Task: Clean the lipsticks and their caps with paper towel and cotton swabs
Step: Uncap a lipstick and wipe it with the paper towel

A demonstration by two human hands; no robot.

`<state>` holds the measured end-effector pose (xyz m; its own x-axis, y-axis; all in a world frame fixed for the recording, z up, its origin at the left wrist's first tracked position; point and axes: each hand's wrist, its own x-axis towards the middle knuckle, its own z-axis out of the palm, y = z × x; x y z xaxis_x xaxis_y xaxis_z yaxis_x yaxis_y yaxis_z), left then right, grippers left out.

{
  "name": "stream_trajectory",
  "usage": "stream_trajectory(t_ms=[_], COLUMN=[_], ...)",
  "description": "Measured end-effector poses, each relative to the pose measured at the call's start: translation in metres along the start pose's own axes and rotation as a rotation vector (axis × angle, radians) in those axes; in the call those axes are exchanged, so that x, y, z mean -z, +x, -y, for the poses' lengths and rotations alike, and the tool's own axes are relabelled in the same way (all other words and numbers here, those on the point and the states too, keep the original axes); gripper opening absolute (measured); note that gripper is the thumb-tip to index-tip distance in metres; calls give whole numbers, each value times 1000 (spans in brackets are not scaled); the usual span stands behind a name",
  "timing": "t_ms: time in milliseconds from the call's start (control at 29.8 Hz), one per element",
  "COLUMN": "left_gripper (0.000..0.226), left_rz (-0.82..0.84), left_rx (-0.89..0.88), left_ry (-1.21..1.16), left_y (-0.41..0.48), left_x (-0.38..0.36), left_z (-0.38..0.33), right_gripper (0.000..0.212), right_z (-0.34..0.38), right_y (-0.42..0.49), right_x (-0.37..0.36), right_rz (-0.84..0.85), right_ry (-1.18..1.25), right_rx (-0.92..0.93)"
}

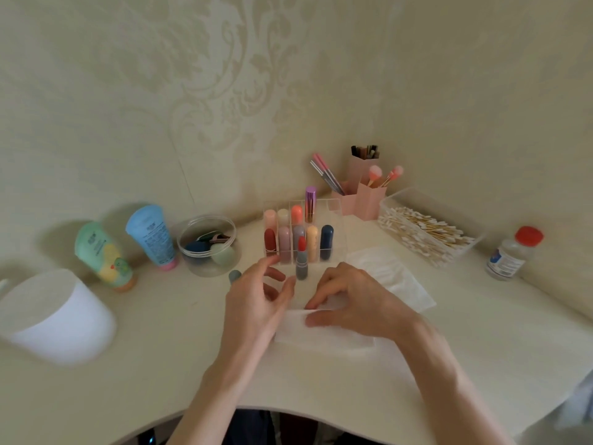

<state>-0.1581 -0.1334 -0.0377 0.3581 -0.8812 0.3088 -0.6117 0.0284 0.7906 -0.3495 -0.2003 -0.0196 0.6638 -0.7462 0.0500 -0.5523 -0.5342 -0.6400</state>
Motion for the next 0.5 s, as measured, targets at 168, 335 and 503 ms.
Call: stream_trajectory(t_ms=[168,335,503], left_gripper=[30,21,16], left_rz=[45,70,67], left_rx=[8,-17,15], left_ry=[51,81,113], left_y=[10,15,20], left_x=[-11,-15,-19], left_z=[0,-5,-4], right_gripper=[14,20,20], right_z=[-5,-6,-7], right_y=[-7,-12,-13], right_x=[11,24,28], right_rz=[33,-77,-111], right_ry=[34,106,95], right_rx=[-24,-42,-16])
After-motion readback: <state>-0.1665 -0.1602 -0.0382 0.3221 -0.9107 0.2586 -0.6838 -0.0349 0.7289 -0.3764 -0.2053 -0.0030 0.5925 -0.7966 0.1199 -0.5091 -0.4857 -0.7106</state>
